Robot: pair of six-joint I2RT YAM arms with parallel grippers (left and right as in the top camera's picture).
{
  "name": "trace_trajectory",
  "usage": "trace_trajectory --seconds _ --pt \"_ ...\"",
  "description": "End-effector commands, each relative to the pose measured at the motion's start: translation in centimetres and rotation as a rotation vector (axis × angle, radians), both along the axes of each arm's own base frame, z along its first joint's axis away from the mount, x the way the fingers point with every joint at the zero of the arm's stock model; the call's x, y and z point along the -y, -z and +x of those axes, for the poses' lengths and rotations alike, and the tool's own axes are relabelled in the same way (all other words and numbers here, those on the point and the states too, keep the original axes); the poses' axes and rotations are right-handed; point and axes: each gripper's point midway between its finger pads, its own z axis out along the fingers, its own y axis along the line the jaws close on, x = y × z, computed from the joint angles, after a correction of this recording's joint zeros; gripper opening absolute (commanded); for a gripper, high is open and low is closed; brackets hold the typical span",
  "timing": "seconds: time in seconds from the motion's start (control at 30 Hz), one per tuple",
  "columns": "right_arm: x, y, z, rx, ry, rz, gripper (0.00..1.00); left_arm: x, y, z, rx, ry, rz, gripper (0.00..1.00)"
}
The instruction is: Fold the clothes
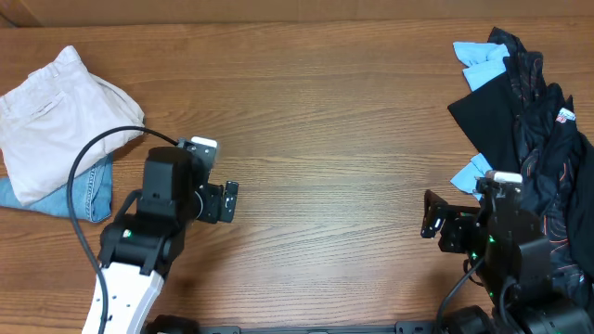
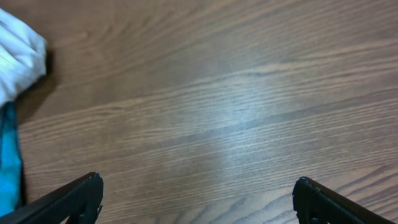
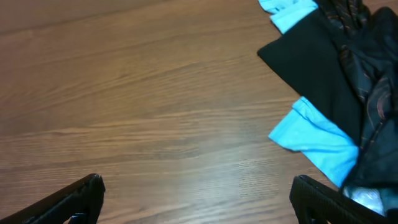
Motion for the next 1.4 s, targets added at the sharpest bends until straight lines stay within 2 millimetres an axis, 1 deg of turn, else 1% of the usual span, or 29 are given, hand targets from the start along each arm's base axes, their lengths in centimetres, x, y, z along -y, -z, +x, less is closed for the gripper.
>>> trace_trajectory --seconds 0.0,0.13,0.27,0.33,0.57,0.67,0.73,0.8,0.87,0.93,1.03,1.17,1.27,1.37 --pt "0.9 0.2 -1.6 0.002 0.021 -0.008 1.00 -0.1 1.7 0.2 -0.055 0.009 0.031 1.00" --pt "1.4 0.1 -3.5 0.019 0.020 -0.002 1.00 -0.1 3.2 0.4 -0.112 0.010 0.042 1.00" --pt "1.7 -0.3 -4.8 0.054 0.018 0.010 1.00 -0.1 4.8 0.5 -0.169 0.010 0.053 1.00" --pt "1.6 -0.1 -5.4 0.053 0.008 0.017 1.00 -0.1 5.5 0.5 -0.194 0.011 0.058 1.00" --pt "1.7 -0.3 -5.6 0.071 0.008 0.021 1.00 -0.1 7.9 0.4 -0.282 0.012 0.076 1.00" --pt "1.5 -0.3 -5.0 0.098 0.005 0.025 1.00 -0.1 8.8 0.3 -0.315 0.012 0.082 1.00" --pt "1.3 -0.1 -4.1 0.143 0.003 0.035 1.00 -0.1 9.3 0.2 -0.336 0.012 0.086 1.00" --pt "0.9 0.1 -3.0 0.210 -0.001 0.051 1.00 -0.2 9.7 0.1 -0.351 0.012 0.089 1.00" --pt "-0.1 0.2 -2.1 0.303 -0.063 0.052 1.00 -0.2 10.0 0.1 -0.361 0.012 0.091 1.00" --pt "-0.8 0.1 -1.4 0.393 -0.105 0.055 1.00 -0.2 10.1 0.1 -0.365 0.012 0.092 1.00" --pt "-1.2 0.3 -0.7 0.501 -0.117 0.073 1.00 -0.2 10.1 0.1 -0.365 0.012 0.092 1.00" --pt "-1.8 1.0 0.8 0.571 -0.127 0.080 1.00 -0.2 10.1 0.1 -0.365 0.012 0.092 1.00" --pt "-2.3 1.2 1.6 0.636 -0.157 0.050 1.00 -0.2 10.2 0.1 -0.366 0.012 0.092 1.00" --pt "-2.5 2.0 2.4 0.687 -0.161 0.034 1.00 -0.2 10.2 0.1 -0.366 0.012 0.092 1.00"
